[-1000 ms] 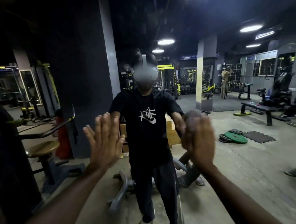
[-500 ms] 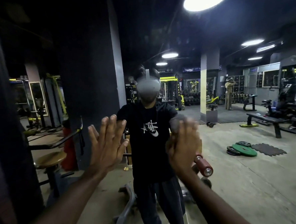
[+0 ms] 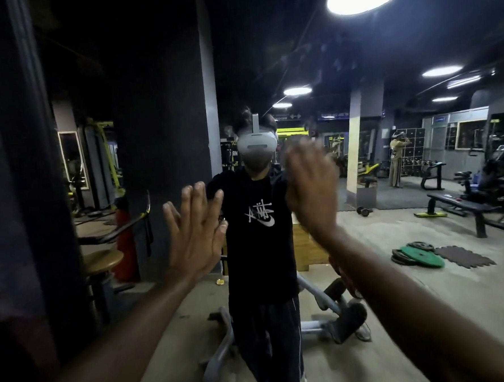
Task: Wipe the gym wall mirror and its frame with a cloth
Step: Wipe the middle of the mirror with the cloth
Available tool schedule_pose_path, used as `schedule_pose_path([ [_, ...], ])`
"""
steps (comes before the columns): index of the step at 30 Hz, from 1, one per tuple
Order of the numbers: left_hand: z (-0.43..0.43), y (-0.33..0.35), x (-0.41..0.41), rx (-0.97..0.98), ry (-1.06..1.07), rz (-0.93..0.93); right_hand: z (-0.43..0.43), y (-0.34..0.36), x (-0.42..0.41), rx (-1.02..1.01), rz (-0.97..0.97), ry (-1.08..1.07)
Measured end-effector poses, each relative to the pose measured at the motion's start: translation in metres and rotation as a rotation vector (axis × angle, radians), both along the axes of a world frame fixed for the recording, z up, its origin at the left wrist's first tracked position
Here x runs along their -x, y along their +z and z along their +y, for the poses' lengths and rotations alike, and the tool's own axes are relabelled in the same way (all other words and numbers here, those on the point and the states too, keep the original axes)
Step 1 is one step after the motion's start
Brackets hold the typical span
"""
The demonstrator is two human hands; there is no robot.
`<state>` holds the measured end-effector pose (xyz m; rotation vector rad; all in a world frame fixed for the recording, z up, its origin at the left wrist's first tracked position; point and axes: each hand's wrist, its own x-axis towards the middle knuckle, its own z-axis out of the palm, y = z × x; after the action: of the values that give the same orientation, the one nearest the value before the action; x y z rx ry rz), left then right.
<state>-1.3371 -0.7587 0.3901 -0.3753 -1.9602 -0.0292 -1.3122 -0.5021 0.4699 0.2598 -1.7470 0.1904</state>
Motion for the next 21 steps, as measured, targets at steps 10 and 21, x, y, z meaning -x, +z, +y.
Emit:
schedule_pose_path([
  [10,-0.019,-0.042,-0.002,0.07,-0.05,-0.031,0.034,-0.092,-0.008,-0.35,-0.056,-0.033],
  [21,-0.041,-0.056,0.006,0.124,-0.083,-0.028,-0.018,-0.154,-0.001,-0.231,-0.167,0.012],
])
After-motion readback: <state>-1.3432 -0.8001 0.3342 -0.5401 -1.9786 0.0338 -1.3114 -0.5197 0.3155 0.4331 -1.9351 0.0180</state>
